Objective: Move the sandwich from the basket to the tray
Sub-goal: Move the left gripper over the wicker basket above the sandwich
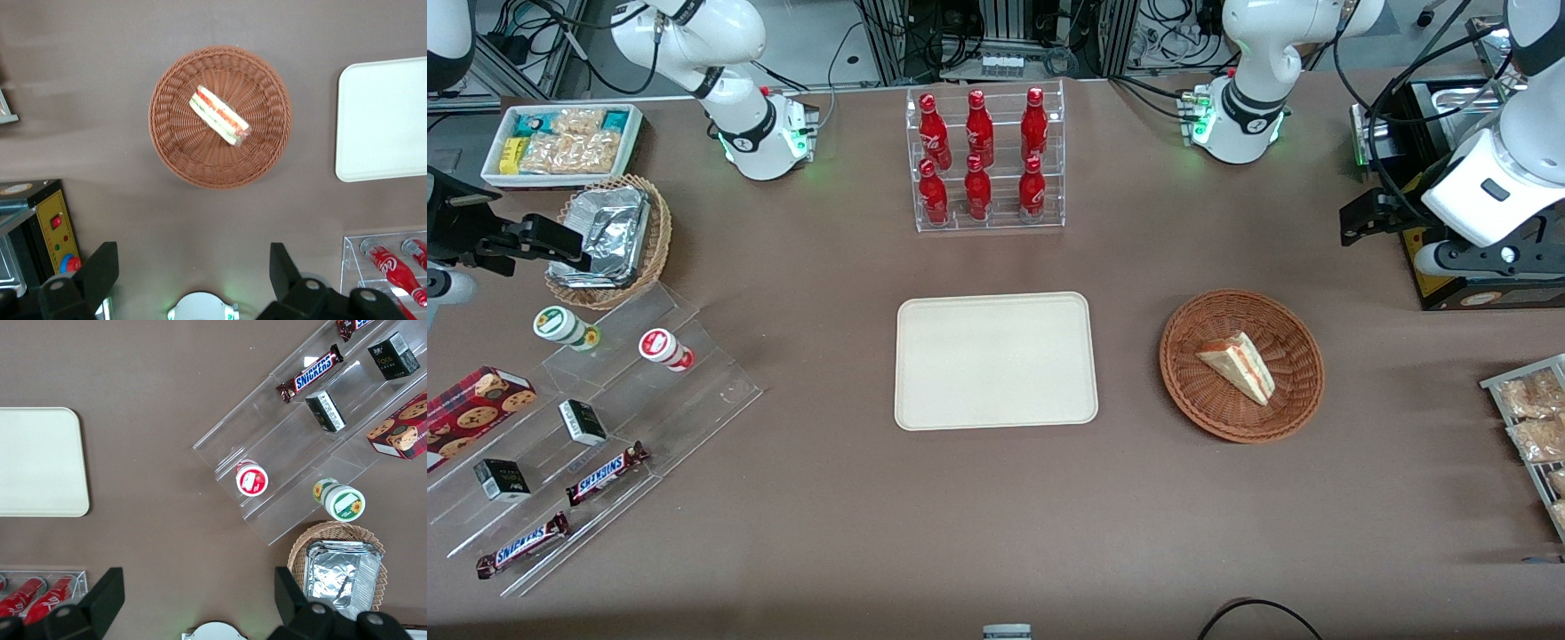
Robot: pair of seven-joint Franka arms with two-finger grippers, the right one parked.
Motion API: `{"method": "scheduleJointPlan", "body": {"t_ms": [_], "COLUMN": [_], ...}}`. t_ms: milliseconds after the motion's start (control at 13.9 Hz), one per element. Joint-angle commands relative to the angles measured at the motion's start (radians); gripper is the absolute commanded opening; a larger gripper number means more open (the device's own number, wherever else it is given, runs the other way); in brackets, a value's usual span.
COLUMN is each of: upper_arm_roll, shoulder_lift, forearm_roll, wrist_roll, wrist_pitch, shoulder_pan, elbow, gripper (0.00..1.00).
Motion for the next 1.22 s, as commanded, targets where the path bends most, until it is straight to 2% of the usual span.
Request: {"method": "scheduleJointPlan", "body": {"t_ms": [0,288,432,720,1152], "upper_arm_roll": [-0.005,-0.005,-0.005,-0.006,-0.008], "shoulder_lift": [-0.008,0.023,0.020,0.015,-0.008], "forearm_roll": [-0.008,-0.007,-0.007,-0.005,-0.005], "wrist_roll": [0.013,0.016,0.016,0.011,-0.001], "wrist_pitch": [0.031,0.043,0.107,0.284,0.644], "shoulder_pan": [0.011,0.012,0.011,0.006,0.003], "elbow": [0.008,-0.030,-0.105,-0.277,-0.598], "gripper": [1.00,1.00,1.00,1.00,1.00]}}
